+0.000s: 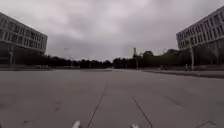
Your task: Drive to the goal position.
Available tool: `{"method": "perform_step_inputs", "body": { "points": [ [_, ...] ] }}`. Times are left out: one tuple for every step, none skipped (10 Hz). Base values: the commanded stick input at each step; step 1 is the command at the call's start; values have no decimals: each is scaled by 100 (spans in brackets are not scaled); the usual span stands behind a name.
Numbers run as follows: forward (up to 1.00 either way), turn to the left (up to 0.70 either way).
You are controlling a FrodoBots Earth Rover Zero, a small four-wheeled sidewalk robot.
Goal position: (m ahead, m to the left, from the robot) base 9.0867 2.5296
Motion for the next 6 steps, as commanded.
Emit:
{"method": "perform_step_inputs", "body": {
  "points": [
    [70,0],
    [70,0],
    [70,0],
    [70,0],
    [70,0],
    [70,0]
  ]
}}
